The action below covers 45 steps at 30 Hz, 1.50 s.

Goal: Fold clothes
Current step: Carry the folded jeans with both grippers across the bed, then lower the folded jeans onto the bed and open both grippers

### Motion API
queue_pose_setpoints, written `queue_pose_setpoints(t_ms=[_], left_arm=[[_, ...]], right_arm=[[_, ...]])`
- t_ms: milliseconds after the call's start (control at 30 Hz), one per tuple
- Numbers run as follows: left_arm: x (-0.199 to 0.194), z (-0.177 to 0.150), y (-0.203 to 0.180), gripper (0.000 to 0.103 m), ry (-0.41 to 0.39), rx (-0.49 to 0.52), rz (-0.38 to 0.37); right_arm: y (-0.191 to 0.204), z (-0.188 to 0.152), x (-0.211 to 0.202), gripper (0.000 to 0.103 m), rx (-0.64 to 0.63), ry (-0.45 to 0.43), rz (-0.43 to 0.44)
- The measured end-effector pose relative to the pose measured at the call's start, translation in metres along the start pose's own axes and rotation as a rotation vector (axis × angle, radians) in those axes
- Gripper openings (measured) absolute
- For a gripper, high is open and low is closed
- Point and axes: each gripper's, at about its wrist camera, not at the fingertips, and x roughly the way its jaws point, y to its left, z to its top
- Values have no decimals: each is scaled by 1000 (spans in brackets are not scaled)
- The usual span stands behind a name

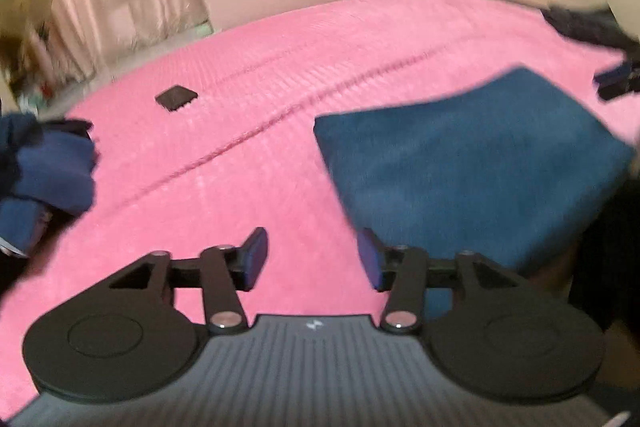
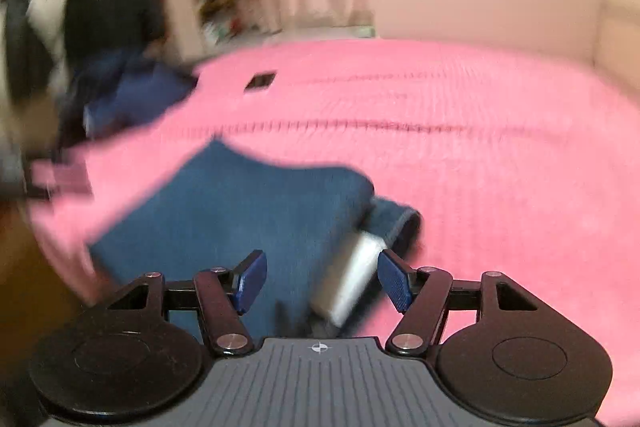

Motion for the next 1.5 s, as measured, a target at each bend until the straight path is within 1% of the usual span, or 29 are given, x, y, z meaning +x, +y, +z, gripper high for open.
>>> queue_pose_setpoints(t_ms=[100, 167, 233, 267, 300, 333, 367, 433, 467, 500, 567, 633, 667, 700, 767, 800, 867, 900, 967, 1033, 1100, 1167, 1200, 1267, 1333, 1367, 1400, 1433, 1500], left_arm=[[27, 14, 9, 55, 24, -90, -45], [48, 21, 3, 56, 42, -105, -63], [67, 27, -7, 57, 64, -87, -68], [72, 29, -10, 57, 69, -78, -69], [76, 30, -12, 57, 70, -71, -69], [81, 31, -13, 56, 71, -64, -69], [85, 32, -15, 56, 73, -58, -69], [93, 36, -21, 57, 48, -34, -78], [97, 37, -24, 57, 46, -20, -82], [103, 37, -27, 59, 51, -10, -87], [118, 37, -31, 60, 69, -3, -96], [119, 40, -31, 60, 65, -2, -92], [119, 43, -31, 59, 62, -1, -89], [118, 44, -31, 58, 55, 4, -81], [121, 47, -29, 58, 53, 2, -74], [125, 48, -26, 59, 60, -10, -74], [132, 50, -20, 59, 71, -29, -73], [136, 52, -18, 59, 74, -33, -71], [148, 55, -14, 58, 99, -41, -76], [160, 58, -12, 58, 121, -45, -86], [170, 60, -13, 60, 127, -27, -83], [178, 61, -15, 63, 132, -3, -73], [181, 62, -16, 65, 132, 4, -70], [185, 62, -16, 67, 131, 7, -67], [184, 63, -13, 67, 134, -2, -75], [182, 64, -11, 66, 135, -8, -80], [177, 66, -9, 62, 130, -17, -86], [172, 69, -7, 61, 119, -27, -87], [161, 76, -3, 59, 93, -42, -83]], right_arm=[[-20, 22, 28, 65, 170, 12, 29], [-29, 31, 59, 64, 254, 43, 34], [-53, 34, 64, 63, 361, 65, 52], [-64, 33, 65, 38, 420, 72, 66], [-73, 33, 65, 31, 474, 76, 85], [-87, 40, 61, 20, 530, 75, 110], [-99, 48, 53, 18, 574, 64, 145], [-105, 52, 36, 17, 547, 17, 183], [-107, 52, 31, 17, 522, 3, 183], [-112, 48, 34, 17, 511, 9, 172], [-127, 31, 52, 17, 551, 39, 149], [-139, 17, 58, 17, 595, 13, 163], [-138, 15, 56, 17, 610, 1, 163], [-137, 16, 54, 17, 598, -10, 161], [-136, 18, 55, 17, 547, -31, 154], [-140, 14, 59, 17, 553, -24, 154], [-151, 6, 72, 17, 606, -14, 181], [-151, 6, 74, 17, 602, -14, 184], [-143, 12, 68, 21, 543, -13, 153], [-134, 17, 59, 25, 490, -10, 104], [-120, 25, 53, 25, 408, -20, 44], [-100, 27, 31, 25, 315, -49, -18], [-90, 26, 19, 25, 280, -67, -30], [-72, 19, 1, 25, 232, -87, -11], [-56, 5, -8, 25, 197, -63, 36], [-50, -1, -4, 25, 177, -22, 54], [-45, -9, 2, 25, 150, 33, 53], [-41, -18, 8, 25, 121, 80, 33], [-33, -28, 12, 25, 69, 101, 7]])
